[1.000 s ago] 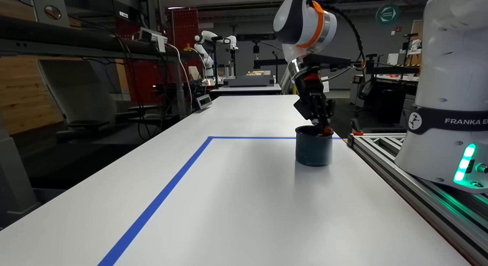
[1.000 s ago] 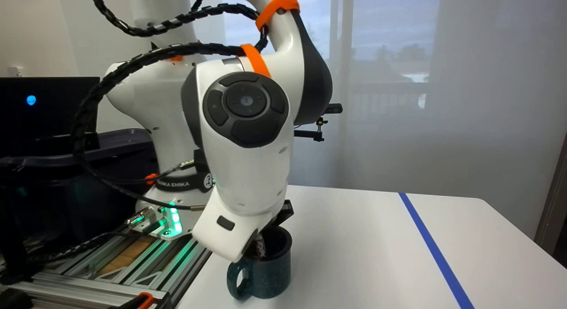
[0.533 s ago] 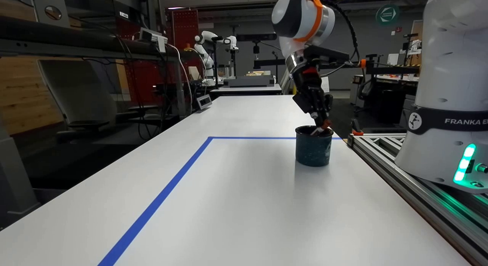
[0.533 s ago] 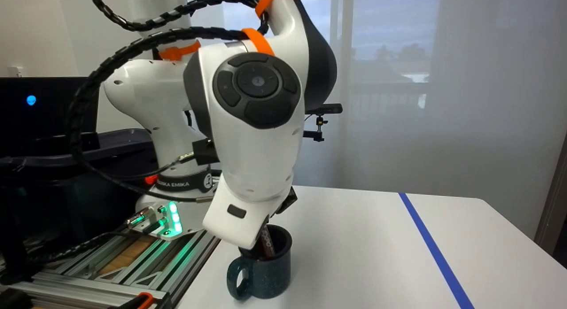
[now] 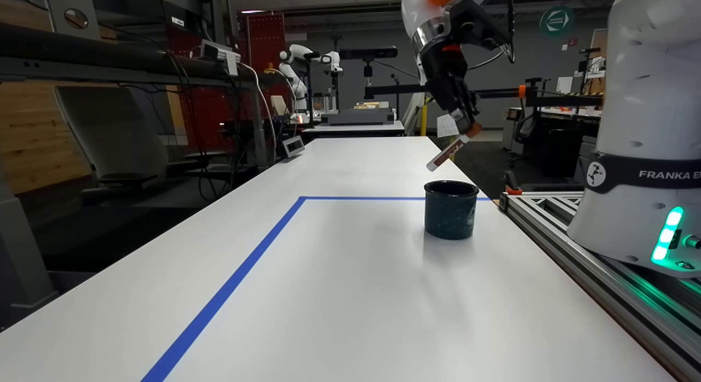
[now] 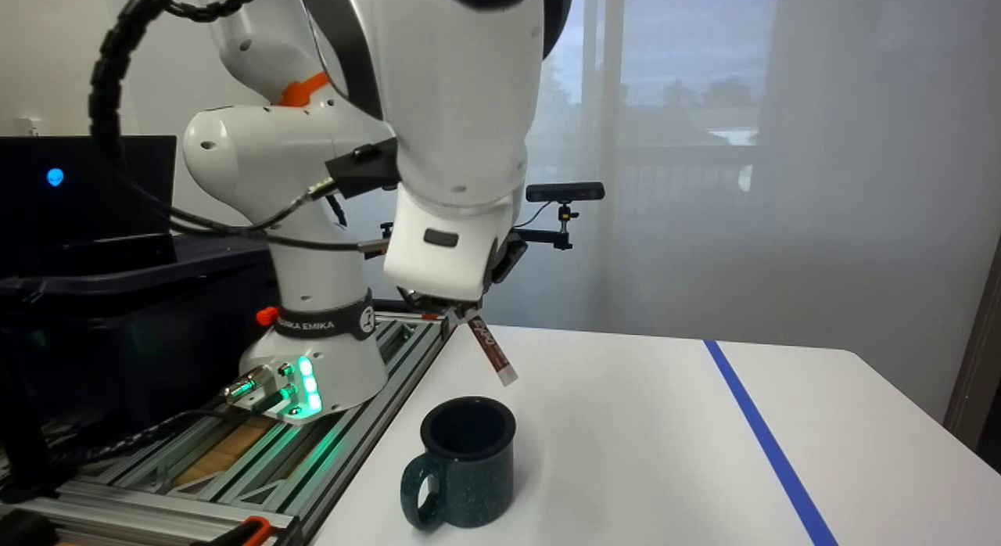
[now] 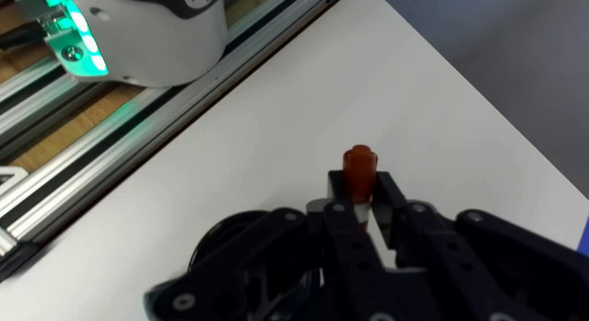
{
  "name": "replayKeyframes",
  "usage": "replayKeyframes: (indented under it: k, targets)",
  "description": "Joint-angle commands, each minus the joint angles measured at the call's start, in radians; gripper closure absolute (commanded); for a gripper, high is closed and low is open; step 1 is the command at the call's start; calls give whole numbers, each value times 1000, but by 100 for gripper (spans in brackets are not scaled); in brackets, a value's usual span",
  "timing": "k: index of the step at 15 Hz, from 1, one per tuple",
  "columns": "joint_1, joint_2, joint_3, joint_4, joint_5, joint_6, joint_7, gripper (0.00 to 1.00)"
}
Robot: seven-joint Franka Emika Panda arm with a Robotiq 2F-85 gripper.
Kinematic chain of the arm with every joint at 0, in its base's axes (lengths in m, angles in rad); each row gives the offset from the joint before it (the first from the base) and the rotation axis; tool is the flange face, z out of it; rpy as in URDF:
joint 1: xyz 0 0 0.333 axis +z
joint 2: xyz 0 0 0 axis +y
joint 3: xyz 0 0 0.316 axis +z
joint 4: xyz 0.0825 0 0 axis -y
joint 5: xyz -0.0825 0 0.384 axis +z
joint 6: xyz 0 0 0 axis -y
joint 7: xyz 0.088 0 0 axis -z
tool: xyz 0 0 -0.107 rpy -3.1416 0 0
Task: Take the marker out of the mug and place it on the table
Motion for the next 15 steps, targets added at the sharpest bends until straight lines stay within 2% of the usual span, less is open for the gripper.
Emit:
replayKeyframes:
  k: [1, 3, 7, 11, 15]
  targets:
    - [18, -129, 65, -63, -17, 137, 18, 95]
    - [59, -64, 98, -7, 13, 256, 18, 95]
    - [125, 34, 140, -9, 39, 554, 40, 95]
    - [169, 164, 124, -12, 78, 752, 35, 95]
    - [220, 325, 107, -16, 210, 937, -53, 95]
